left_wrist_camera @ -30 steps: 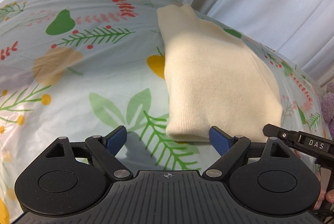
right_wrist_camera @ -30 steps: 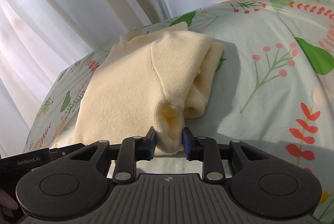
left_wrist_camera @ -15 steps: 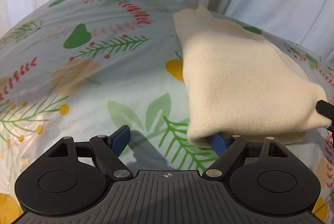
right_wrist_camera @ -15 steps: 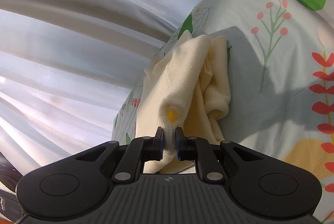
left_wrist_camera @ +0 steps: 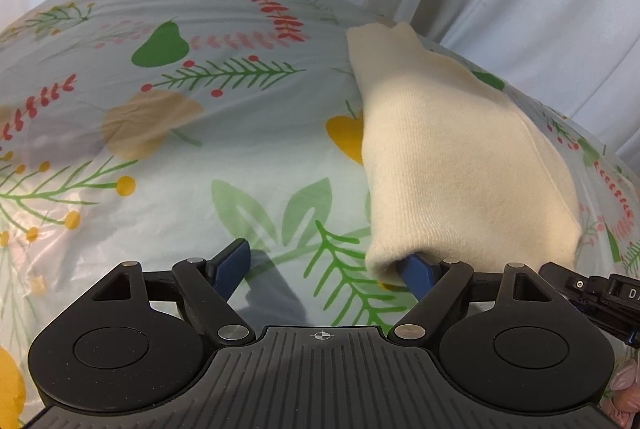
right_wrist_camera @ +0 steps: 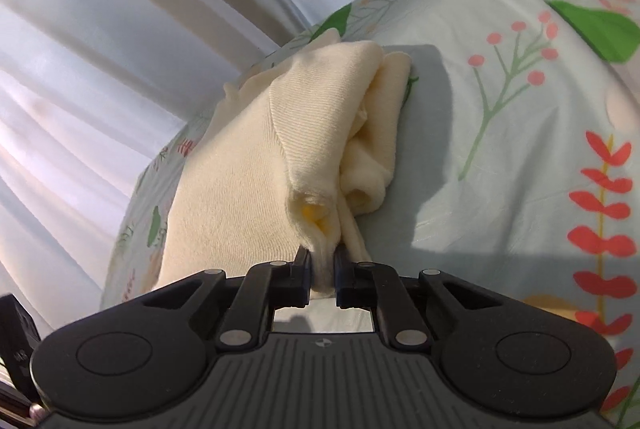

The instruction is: Fold small clothes

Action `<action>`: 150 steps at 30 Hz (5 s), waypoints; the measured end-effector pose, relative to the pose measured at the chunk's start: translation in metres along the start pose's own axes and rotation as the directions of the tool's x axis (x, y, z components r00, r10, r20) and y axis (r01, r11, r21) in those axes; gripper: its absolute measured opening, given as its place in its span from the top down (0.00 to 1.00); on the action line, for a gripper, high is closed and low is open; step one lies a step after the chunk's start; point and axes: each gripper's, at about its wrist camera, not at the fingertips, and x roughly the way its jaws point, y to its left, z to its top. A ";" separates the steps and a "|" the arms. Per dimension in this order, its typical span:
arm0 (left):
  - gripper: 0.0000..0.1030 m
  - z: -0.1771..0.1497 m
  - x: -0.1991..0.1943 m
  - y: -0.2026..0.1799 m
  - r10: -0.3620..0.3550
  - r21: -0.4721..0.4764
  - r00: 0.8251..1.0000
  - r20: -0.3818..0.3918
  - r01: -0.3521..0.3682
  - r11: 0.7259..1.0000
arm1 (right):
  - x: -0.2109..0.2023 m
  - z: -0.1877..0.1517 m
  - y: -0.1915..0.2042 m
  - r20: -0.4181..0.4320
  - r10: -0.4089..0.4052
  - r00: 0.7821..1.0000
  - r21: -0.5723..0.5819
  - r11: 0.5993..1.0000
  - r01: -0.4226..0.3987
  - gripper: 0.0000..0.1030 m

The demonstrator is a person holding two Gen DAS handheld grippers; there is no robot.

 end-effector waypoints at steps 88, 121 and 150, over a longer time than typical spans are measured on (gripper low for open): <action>0.06 -0.010 -0.045 -0.045 0.106 0.281 0.986 -0.132 -0.066 0.958 | -0.040 -0.018 0.108 -0.093 -0.527 0.845 -0.371 0.806 0.462 0.04; 0.06 -0.011 -0.038 -0.050 0.101 0.285 0.983 -0.150 -0.055 0.957 | -0.040 -0.014 0.103 -0.104 -0.518 0.849 -0.361 0.815 0.453 0.04; 0.06 -0.010 -0.037 -0.053 0.106 0.288 0.986 -0.129 -0.065 0.955 | -0.039 -0.012 0.104 -0.095 -0.523 0.847 -0.384 0.804 0.454 0.04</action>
